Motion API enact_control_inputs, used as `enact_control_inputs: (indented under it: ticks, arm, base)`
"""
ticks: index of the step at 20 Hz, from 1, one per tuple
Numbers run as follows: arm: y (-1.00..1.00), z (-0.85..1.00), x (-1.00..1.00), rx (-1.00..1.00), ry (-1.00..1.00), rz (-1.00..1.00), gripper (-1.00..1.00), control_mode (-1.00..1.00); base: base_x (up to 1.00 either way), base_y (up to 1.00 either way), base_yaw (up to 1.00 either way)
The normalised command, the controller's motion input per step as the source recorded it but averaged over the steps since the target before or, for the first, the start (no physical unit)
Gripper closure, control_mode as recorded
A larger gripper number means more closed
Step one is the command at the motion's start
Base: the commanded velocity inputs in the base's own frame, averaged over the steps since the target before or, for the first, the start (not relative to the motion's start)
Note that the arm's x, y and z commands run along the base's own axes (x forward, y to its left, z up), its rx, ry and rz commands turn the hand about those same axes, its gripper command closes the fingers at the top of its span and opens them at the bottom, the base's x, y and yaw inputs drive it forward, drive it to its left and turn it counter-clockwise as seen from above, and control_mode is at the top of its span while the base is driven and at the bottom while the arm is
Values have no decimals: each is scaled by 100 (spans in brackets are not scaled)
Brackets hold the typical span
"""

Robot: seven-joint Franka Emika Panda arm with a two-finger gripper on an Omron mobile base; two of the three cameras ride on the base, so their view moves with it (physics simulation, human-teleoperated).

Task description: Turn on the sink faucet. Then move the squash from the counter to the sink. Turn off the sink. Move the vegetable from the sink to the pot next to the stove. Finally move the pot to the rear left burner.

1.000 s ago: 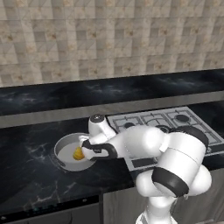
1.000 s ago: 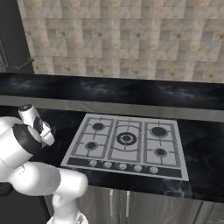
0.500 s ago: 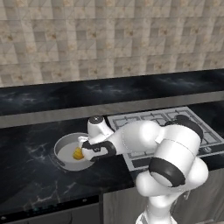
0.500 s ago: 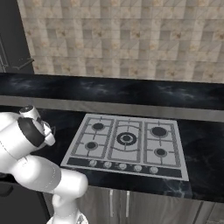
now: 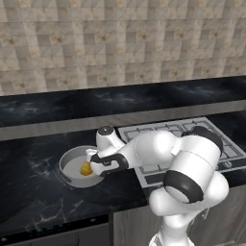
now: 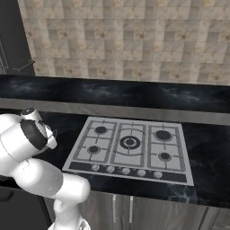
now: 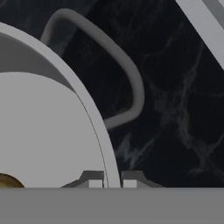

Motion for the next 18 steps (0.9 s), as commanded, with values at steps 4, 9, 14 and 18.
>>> enact_control_inputs:
  ticks: [4,9,14,18]
  arm:
    - [-2,3,-2,2,0,-8,100,-100]
    - [-13,24,-20,0,-4,-10,100,-100]
    - [-29,43,-19,1,-5,-12,100,-100]
    - [-51,23,-11,9,-1,-12,100,-100]
  base:
    - [0,0,0]
    - [0,0,0]
    - [0,0,0]
    - [0,0,0]
